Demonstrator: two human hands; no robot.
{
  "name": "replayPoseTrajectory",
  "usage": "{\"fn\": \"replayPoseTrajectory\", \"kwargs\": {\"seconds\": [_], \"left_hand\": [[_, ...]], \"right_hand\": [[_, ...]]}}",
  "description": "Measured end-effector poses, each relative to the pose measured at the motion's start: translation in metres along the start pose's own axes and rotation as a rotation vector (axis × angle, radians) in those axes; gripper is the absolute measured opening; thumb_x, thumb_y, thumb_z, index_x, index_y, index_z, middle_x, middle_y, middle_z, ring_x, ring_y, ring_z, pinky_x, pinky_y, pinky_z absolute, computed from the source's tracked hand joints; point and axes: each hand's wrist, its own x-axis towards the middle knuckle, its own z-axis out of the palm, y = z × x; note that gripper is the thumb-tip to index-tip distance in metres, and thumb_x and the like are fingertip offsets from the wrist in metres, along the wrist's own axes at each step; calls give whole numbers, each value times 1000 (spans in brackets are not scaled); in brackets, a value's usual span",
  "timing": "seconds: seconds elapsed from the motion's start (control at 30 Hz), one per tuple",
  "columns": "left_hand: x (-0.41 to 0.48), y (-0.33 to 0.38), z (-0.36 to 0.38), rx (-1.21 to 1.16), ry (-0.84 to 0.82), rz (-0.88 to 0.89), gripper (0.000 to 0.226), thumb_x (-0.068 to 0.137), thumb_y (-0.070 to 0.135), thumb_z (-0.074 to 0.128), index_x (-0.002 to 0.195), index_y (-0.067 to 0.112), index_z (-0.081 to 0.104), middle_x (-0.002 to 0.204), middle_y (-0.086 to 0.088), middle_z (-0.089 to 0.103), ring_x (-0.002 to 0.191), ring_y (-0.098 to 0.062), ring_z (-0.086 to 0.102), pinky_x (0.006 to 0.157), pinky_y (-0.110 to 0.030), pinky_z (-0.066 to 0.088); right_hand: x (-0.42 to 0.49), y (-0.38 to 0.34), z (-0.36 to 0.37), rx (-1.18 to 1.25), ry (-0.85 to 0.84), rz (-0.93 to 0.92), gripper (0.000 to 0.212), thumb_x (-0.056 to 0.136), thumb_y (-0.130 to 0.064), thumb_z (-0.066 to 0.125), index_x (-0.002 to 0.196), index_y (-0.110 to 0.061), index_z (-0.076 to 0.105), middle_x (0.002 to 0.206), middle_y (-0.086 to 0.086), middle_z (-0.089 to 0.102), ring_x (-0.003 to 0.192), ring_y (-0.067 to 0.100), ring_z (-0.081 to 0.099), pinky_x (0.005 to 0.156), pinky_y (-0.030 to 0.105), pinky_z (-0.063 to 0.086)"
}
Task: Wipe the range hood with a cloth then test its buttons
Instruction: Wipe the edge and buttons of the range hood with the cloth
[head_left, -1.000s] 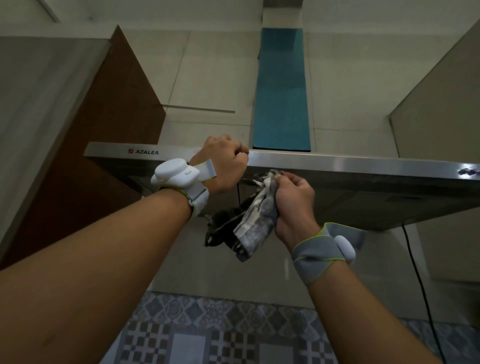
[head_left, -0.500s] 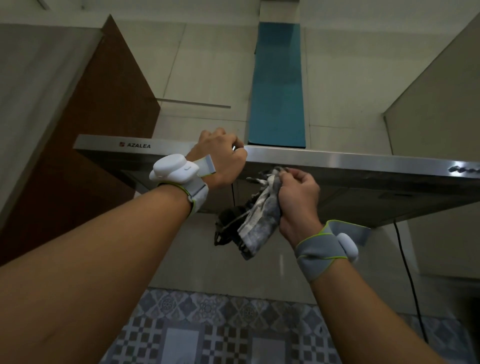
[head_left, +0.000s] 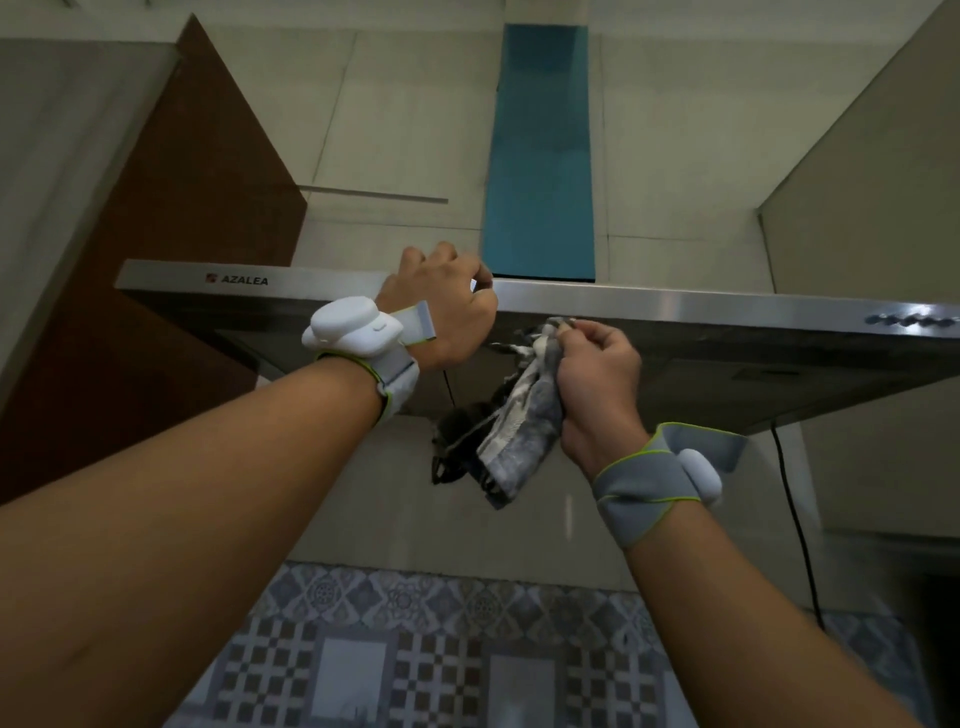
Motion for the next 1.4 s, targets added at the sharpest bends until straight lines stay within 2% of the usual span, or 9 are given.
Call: {"fn": "replayPoseTrajectory", "kwargs": {"seconds": [0.13, 0.37, 0.47, 0.57, 0.73, 0.9, 1.1, 1.27, 1.4], "left_hand": [[3, 9, 1, 2, -62, 44, 42, 87, 38, 34, 119, 28, 60, 122, -4, 54, 114, -29, 42, 93, -40, 40], [6, 31, 9, 19, -45, 80, 34, 91, 33, 40, 117, 29, 61, 120, -3, 55, 111, -28, 43, 92, -39, 42], [7, 51, 15, 1, -56, 93, 41, 85, 36, 36, 116, 30, 63, 119, -1, 55, 112, -28, 42, 92, -38, 42], [6, 67, 20, -9, -50, 101, 53, 77, 38, 30, 116, 30, 63, 119, 1, 55, 113, -26, 43, 92, -38, 42], [8, 64, 22, -16, -47, 140, 38, 90, 30, 39, 120, 29, 61, 118, 0, 55, 112, -25, 43, 89, -36, 39], [10, 69, 24, -18, -39, 131, 34, 91, 30, 40, 116, 30, 63, 118, 1, 55, 112, -25, 43, 89, -36, 39], [10, 81, 25, -26, -59, 140, 46, 84, 34, 33, 118, 29, 63, 118, 0, 56, 113, -24, 43, 92, -36, 39], [10, 81, 23, -26, -61, 136, 33, 92, 26, 39, 114, 28, 64, 116, -1, 55, 110, -24, 43, 91, -35, 37], [9, 88, 24, -32, -75, 122, 41, 86, 33, 32, 110, 29, 65, 115, -1, 55, 111, -25, 43, 92, -36, 37]], "right_hand": [[9, 4, -8, 6, 44, 45, 16, 86, -4, 65, 82, -18, 57, 76, 6, 65, 72, 20, 62, 78, 41, 56], [22, -14, -41, 49, 107, -13, 13, 90, -4, 61, 90, -16, 56, 78, 4, 63, 68, 13, 60, 69, 29, 54], [19, -15, -39, 7, 93, -62, 10, 90, -4, 59, 93, -13, 56, 77, 2, 63, 68, 11, 61, 67, 24, 53], [18, -10, -33, -14, 39, -46, 14, 89, -3, 60, 87, -16, 56, 77, 4, 65, 69, 15, 62, 69, 29, 54], [24, -12, -42, 32, 28, 35, 13, 88, -2, 63, 88, -14, 57, 75, 6, 65, 64, 14, 61, 66, 29, 54], [29, -21, -58, 30, 65, -44, 11, 90, -4, 60, 97, -11, 57, 72, -1, 63, 61, 7, 60, 61, 21, 53], [28, -11, -49, -17, 8, 1, 14, 86, -7, 63, 84, -19, 57, 77, 5, 67, 69, 16, 64, 73, 36, 56], [36, -19, -65, 46, 69, -5, 13, 88, -5, 63, 87, -15, 56, 77, 5, 66, 70, 17, 63, 72, 33, 55], [39, -20, -70, 7, 81, -83, 14, 89, -6, 61, 85, -19, 56, 77, 4, 67, 71, 16, 65, 72, 33, 56]]}}
